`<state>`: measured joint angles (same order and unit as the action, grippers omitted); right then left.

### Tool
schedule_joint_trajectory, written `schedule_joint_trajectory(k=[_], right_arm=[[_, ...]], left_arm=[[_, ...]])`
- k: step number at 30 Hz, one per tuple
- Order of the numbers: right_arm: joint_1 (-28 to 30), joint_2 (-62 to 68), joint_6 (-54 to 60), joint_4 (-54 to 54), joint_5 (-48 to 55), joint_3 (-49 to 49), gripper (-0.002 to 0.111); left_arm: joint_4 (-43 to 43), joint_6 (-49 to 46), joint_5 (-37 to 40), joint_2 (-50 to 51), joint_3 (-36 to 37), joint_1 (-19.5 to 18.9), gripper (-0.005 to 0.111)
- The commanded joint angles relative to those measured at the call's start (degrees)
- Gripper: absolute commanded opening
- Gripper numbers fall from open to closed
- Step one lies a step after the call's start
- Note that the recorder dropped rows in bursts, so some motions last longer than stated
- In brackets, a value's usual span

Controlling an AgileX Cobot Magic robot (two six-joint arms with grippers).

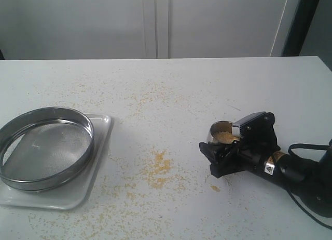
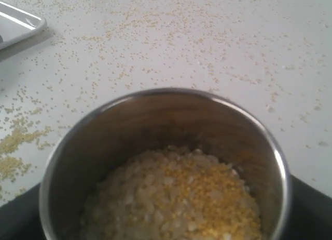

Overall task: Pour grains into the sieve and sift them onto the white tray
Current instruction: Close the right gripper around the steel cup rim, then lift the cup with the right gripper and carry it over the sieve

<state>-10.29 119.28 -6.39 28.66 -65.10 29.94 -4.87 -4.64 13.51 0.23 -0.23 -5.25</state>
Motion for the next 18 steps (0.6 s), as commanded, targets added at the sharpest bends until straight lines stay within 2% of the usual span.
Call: schedule_joint_trajectory(k=[1,10,18], right_arm=[[-0.2,-0.4,1.4,2.6,1.8,0.1,0.0],[-0.2,-7.4,2.2,6.4,2.2,0.0,0.0],[-0.2,-17.3,-4.9,16.6,5.4,0.0,0.0]], left_arm=[[-0.2,0.1,-0.2,-0.2,0.2,0.3,0.0],[-0.2,0.1,-0.2,-0.2,0.2,0.3,0.0],[-0.2,0.1,-0.2,-0.2,0.2,0.3,0.0]])
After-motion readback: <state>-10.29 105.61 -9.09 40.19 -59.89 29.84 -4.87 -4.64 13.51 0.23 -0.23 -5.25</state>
